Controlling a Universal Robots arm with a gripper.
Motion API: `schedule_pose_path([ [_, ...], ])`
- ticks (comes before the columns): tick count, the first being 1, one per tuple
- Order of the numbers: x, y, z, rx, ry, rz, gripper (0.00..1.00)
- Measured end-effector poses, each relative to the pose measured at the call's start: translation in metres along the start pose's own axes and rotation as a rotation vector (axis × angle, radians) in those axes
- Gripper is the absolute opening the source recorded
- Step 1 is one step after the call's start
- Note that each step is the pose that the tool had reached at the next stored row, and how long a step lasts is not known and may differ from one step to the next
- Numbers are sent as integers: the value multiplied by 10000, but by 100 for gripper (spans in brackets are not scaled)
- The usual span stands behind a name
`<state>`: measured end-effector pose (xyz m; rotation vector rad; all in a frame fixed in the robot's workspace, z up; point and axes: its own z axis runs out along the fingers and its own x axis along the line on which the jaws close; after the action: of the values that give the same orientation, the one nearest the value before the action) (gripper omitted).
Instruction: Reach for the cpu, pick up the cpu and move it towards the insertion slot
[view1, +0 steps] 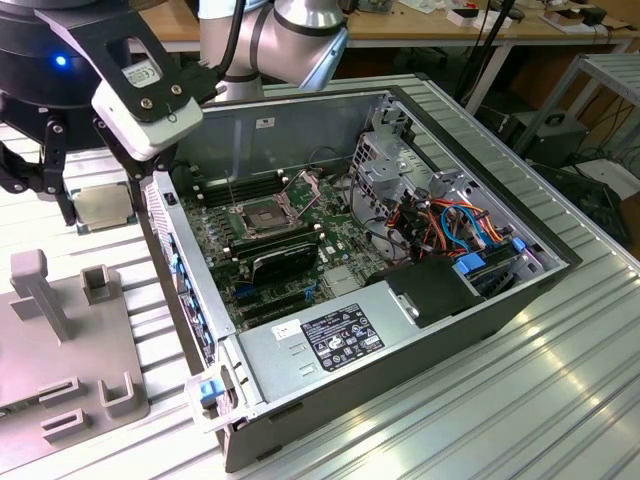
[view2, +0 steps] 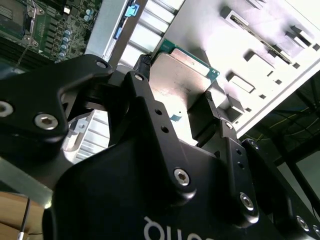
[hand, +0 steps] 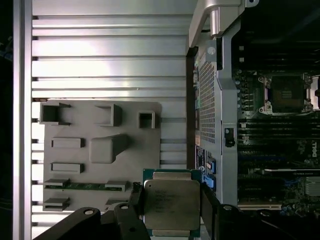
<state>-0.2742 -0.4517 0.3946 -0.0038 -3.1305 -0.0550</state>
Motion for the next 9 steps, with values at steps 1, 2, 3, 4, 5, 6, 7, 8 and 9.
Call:
schedule_pose_path([
  [1, -16, 0, 0, 0, 1, 0, 55],
  [2, -34, 0, 1, 0, 0, 0, 55],
  [3, -45, 0, 1, 0, 0, 0, 55],
  [4, -54, 0, 1, 0, 0, 0, 55],
  [5, -136, 0, 3, 0, 0, 0, 55],
  [6, -180, 0, 4, 2, 0, 2, 55],
  [7, -268, 0, 5, 3, 0, 3, 55],
  [8, -287, 0, 4, 4, 1, 3, 55],
  [9, -298, 0, 5, 4, 1, 3, 55],
])
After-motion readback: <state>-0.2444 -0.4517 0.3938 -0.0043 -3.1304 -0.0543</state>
